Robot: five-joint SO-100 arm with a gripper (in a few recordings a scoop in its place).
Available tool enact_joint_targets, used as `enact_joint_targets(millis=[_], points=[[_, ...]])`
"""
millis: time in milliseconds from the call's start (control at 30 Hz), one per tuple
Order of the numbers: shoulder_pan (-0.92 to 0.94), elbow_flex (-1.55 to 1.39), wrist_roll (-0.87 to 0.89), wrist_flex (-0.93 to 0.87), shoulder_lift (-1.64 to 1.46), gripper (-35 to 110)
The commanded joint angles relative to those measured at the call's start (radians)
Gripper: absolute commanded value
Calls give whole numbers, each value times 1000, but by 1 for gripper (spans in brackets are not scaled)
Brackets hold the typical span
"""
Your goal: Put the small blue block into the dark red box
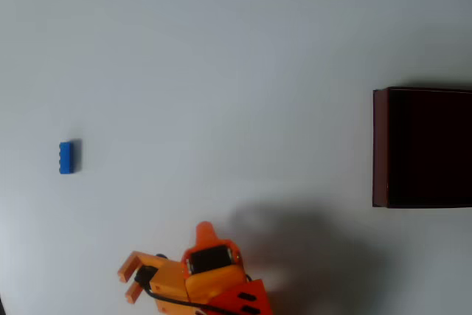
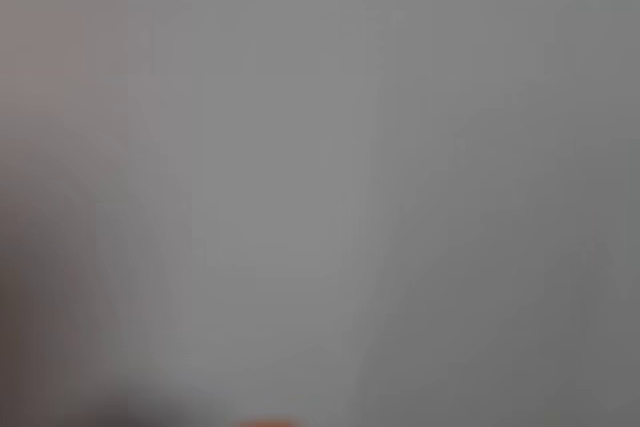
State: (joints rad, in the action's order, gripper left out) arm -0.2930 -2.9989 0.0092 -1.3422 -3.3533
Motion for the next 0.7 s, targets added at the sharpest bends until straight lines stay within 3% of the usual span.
enact_joint_targets(millis=[0, 667], points=[[8, -6, 9, -6, -2, 0], [8, -6, 66, -6, -3, 0]])
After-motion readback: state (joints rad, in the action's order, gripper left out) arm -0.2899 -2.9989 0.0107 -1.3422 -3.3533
